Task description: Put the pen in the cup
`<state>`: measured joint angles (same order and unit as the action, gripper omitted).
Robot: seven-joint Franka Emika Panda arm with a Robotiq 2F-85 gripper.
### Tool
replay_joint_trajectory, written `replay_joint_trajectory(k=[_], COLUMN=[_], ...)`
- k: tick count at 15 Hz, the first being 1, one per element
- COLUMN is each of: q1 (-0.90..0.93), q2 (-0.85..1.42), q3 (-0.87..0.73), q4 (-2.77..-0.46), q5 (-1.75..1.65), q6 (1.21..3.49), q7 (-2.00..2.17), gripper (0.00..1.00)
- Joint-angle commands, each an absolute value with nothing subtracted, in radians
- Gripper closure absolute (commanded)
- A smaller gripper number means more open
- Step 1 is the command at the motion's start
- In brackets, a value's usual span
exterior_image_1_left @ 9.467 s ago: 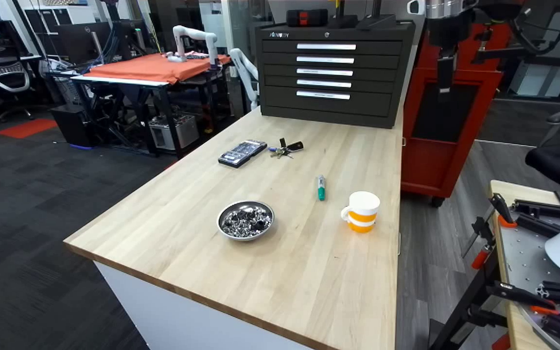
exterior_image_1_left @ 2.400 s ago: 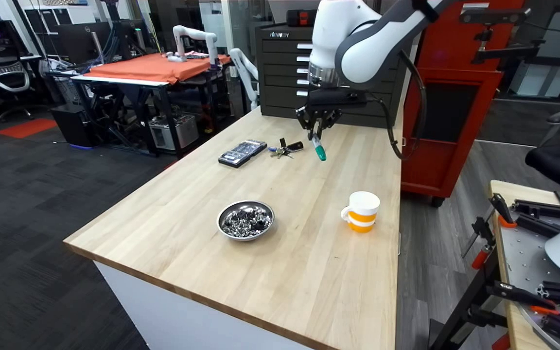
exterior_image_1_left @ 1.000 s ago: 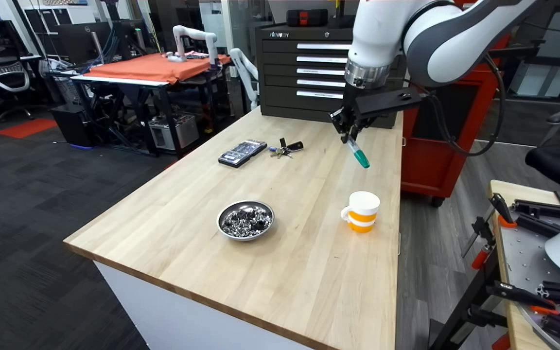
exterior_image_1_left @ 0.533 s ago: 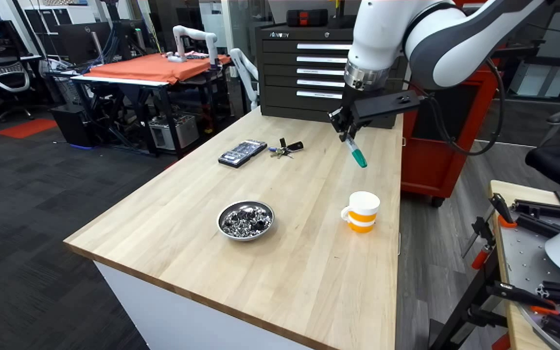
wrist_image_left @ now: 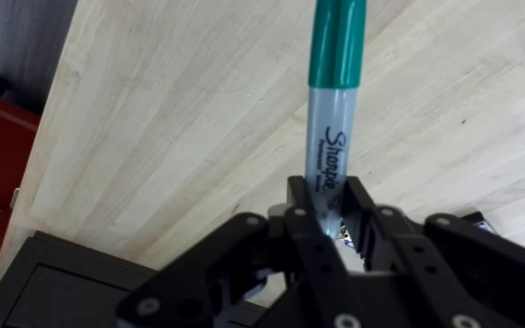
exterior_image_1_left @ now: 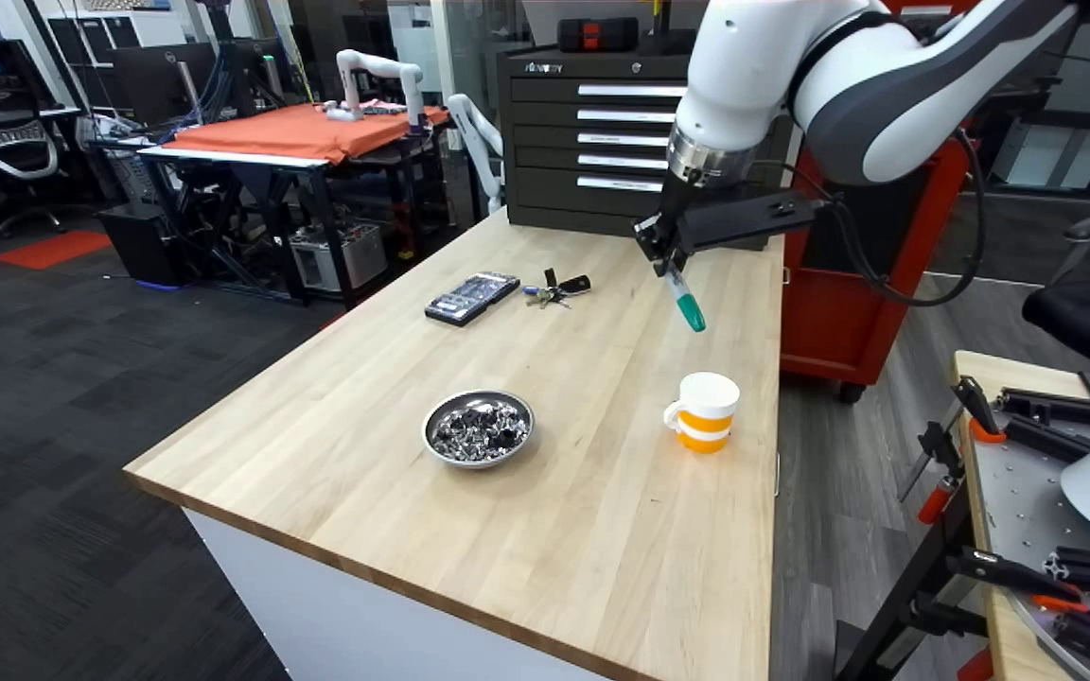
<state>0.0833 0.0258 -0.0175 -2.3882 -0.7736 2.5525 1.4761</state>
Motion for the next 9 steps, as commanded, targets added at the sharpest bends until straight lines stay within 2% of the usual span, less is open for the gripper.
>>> replay_joint_trajectory(k=[1, 9], q1=[0.076, 0.082], q2=[0.0, 0.002], q3=[0.005, 0.036], q4=[-2.427, -2.475], q5=[-0.851, -0.982], q6=[2.565, 2.568], q7=[1.579, 1.715], gripper=[0.94, 0.94])
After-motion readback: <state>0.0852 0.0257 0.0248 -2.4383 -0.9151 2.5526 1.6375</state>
